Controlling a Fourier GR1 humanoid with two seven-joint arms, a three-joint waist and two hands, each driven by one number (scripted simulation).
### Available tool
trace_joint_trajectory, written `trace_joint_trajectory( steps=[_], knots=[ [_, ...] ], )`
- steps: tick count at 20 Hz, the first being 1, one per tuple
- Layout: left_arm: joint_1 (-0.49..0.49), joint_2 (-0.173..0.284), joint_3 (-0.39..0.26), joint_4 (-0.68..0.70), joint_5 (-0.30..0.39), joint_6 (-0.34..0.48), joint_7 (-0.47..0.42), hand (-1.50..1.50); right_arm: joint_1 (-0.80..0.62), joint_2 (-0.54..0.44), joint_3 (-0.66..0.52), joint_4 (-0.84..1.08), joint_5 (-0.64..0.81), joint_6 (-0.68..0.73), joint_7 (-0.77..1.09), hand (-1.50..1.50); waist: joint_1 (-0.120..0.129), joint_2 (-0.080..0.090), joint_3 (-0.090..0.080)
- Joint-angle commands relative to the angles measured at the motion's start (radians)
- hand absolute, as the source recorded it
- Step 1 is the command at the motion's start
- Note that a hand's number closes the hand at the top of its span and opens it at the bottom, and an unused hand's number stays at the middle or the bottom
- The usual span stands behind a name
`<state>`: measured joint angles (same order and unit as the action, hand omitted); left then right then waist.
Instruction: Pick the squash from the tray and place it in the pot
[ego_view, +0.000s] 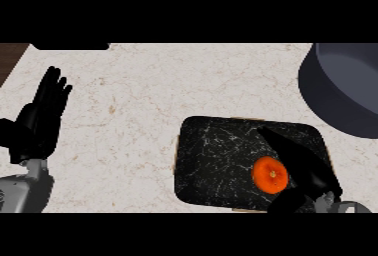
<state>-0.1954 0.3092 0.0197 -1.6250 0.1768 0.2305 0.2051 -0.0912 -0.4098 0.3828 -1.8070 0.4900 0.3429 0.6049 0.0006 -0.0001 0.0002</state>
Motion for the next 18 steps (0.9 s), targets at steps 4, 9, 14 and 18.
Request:
trace_joint_trajectory(
  steps=[4, 9, 14, 18],
  knots=[
    [0.026, -0.040, 0.011, -0.040, -0.046, -0.015, 0.026, 0.00, 0.007, 0.069, -0.034, 0.077, 0.072, 0.021, -0.086, -1.50, 0.001, -0.001, 0.000],
    [0.021, -0.052, 0.018, -0.019, -0.035, -0.029, 0.000, 0.00, 0.014, -0.003, 0.015, 0.121, 0.163, 0.004, -0.268, 1.50, 0.000, 0.000, 0.000],
    [0.042, -0.031, 0.069, -0.026, -0.030, -0.081, -0.009, 0.00, 0.044, 0.045, 0.000, 0.160, 0.208, -0.012, -0.315, 1.50, 0.000, 0.000, 0.000],
    [-0.003, -0.065, 0.073, 0.039, -0.063, -0.070, -0.025, 0.00, 0.006, 0.087, -0.024, 0.185, 0.254, -0.011, -0.340, 1.50, -0.001, 0.000, 0.000]
  ],
)
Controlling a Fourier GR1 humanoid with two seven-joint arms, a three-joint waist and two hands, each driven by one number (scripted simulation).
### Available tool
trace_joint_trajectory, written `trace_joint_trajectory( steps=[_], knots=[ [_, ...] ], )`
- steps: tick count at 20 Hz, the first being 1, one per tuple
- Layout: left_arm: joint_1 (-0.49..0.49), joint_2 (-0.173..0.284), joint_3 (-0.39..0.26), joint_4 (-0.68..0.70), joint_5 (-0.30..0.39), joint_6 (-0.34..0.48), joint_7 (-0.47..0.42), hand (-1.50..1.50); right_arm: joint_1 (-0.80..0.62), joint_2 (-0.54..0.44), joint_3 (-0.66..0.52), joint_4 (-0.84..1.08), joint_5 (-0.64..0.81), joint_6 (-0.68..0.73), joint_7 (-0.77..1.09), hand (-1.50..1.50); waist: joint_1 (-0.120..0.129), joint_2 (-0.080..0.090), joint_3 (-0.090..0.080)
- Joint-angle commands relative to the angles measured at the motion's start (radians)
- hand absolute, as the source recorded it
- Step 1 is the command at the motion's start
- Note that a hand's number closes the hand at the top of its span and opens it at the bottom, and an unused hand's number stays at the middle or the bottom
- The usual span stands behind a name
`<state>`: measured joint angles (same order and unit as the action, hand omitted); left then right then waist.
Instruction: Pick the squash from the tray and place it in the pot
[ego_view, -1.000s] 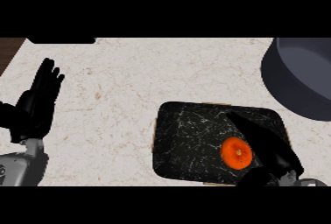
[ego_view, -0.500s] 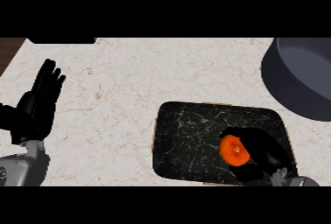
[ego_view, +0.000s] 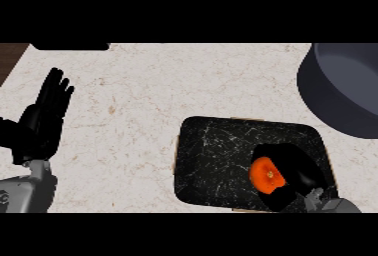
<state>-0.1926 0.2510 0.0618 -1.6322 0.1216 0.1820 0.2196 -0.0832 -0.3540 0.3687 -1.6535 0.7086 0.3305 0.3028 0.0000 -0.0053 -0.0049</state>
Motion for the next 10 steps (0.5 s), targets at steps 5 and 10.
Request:
trace_joint_trajectory(
  steps=[5, 10],
  knots=[
    [-0.011, 0.019, 0.034, 0.011, -0.004, -0.005, 0.007, 0.00, 0.151, -0.239, 0.105, -0.164, -0.023, 0.098, -0.398, 1.50, -0.022, -0.002, 0.006],
    [0.036, -0.014, 0.021, -0.015, -0.017, 0.018, -0.017, 0.00, 0.307, -0.500, 0.074, -0.325, -0.026, 0.021, -0.734, 1.50, -0.047, -0.008, 0.007]
  ],
)
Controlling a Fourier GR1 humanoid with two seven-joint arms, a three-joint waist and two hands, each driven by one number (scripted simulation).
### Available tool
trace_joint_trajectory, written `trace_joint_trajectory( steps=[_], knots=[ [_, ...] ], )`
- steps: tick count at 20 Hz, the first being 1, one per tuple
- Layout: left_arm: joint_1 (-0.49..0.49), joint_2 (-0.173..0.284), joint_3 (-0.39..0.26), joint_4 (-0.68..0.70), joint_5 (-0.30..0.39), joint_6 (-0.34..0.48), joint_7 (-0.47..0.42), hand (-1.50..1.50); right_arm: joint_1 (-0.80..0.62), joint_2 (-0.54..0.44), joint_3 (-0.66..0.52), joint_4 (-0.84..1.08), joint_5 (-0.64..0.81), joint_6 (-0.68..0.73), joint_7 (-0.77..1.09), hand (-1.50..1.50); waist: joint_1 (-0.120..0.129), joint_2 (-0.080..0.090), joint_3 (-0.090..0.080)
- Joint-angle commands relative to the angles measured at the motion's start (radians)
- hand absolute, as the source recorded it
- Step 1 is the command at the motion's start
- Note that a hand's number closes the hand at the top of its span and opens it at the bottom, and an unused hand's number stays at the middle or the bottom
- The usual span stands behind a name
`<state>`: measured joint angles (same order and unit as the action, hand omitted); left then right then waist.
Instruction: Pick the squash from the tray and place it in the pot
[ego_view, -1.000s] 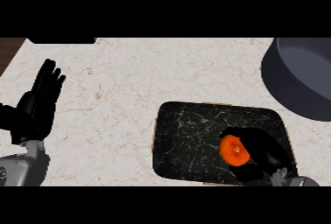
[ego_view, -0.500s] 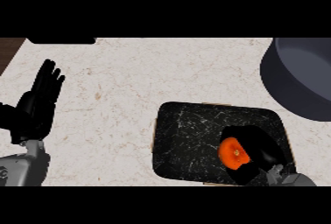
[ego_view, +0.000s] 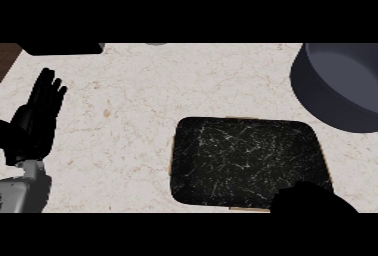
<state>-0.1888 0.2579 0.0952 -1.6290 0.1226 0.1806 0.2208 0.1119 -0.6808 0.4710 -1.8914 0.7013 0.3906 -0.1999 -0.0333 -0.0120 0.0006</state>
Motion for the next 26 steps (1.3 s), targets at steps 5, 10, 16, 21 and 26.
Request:
trace_joint_trajectory(
  steps=[5, 10, 16, 21, 26],
  knots=[
    [0.024, -0.020, -0.003, -0.019, -0.024, 0.031, -0.005, 0.00, 0.240, -0.179, -0.324, -0.148, -0.278, -0.141, -0.369, 1.50, -0.036, 0.001, 0.001],
    [0.043, 0.006, 0.016, -0.024, -0.003, -0.004, -0.008, 0.00, 0.307, -0.113, -0.573, -0.176, -0.550, -0.147, -0.382, 1.50, -0.033, 0.001, -0.001],
    [0.009, 0.005, 0.003, -0.049, 0.004, -0.014, 0.025, 0.00, 0.237, -0.121, -0.893, -0.064, -0.836, -0.086, -0.334, 1.50, 0.007, 0.007, -0.001],
    [-0.035, 0.013, 0.021, 0.022, 0.016, -0.042, 0.016, 0.00, 0.097, -0.210, -0.992, 0.110, -0.932, 0.000, -0.218, 1.50, 0.032, 0.014, -0.001],
    [-0.047, -0.024, 0.007, 0.069, -0.004, -0.039, -0.025, 0.00, -0.104, -0.251, -0.923, 0.337, -0.938, 0.066, -0.190, 1.50, 0.043, 0.016, -0.001]
  ],
)
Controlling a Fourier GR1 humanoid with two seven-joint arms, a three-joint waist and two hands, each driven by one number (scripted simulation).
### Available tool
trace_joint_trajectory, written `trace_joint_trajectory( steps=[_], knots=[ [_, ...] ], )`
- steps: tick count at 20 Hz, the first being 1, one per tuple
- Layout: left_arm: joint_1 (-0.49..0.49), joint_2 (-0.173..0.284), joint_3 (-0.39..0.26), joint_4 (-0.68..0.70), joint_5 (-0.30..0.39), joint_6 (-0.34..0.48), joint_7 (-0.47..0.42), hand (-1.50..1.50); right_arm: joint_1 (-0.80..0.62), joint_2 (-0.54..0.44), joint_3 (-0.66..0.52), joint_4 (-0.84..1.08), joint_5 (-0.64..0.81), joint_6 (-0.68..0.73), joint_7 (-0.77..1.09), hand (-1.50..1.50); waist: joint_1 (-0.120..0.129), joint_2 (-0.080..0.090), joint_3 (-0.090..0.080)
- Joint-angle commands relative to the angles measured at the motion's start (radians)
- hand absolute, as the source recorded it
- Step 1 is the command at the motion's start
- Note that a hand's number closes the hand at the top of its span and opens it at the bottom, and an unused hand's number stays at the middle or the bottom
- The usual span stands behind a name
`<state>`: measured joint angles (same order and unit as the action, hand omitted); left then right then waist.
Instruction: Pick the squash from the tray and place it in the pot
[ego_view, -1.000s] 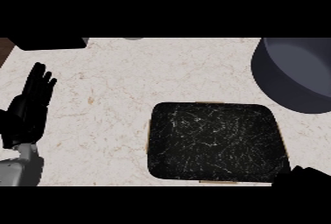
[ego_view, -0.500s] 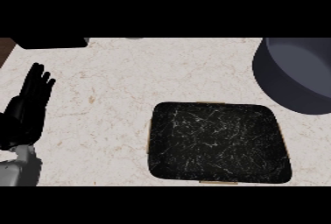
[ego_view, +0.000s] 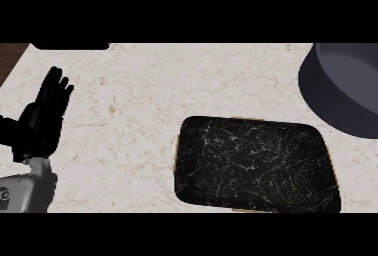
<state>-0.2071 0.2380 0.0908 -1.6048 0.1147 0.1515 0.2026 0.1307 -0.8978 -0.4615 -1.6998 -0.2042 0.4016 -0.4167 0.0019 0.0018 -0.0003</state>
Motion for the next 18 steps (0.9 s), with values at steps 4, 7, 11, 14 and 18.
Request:
trace_joint_trajectory(
  steps=[4, 7, 11, 14, 18],
  knots=[
    [-0.017, 0.006, 0.008, -0.024, 0.013, -0.020, 0.035, 0.00, -0.287, -0.016, 0.116, 0.392, 0.095, 0.019, -0.045, 1.50, 0.030, 0.005, 0.002],
    [-0.028, -0.008, 0.018, 0.028, 0.004, -0.024, -0.010, 0.00, -0.399, 0.004, 0.155, 0.456, 0.115, 0.030, 0.003, 1.50, 0.014, 0.003, 0.001],
    [0.007, -0.010, -0.005, -0.061, -0.011, -0.007, 0.049, 0.00, -0.524, 0.055, 0.182, 0.702, 0.165, 0.010, -0.110, 1.50, 0.033, 0.006, 0.002],
    [-0.061, -0.017, -0.018, -0.016, -0.028, 0.008, 0.055, 0.00, -0.464, 0.016, 0.188, 0.612, 0.398, -0.275, -0.205, 1.50, 0.027, 0.013, 0.004],
    [-0.054, -0.032, -0.021, 0.012, -0.036, 0.003, -0.002, 0.00, -0.605, 0.085, 0.282, 0.752, 0.551, -0.453, -0.191, 1.50, 0.049, 0.016, 0.002]
  ],
)
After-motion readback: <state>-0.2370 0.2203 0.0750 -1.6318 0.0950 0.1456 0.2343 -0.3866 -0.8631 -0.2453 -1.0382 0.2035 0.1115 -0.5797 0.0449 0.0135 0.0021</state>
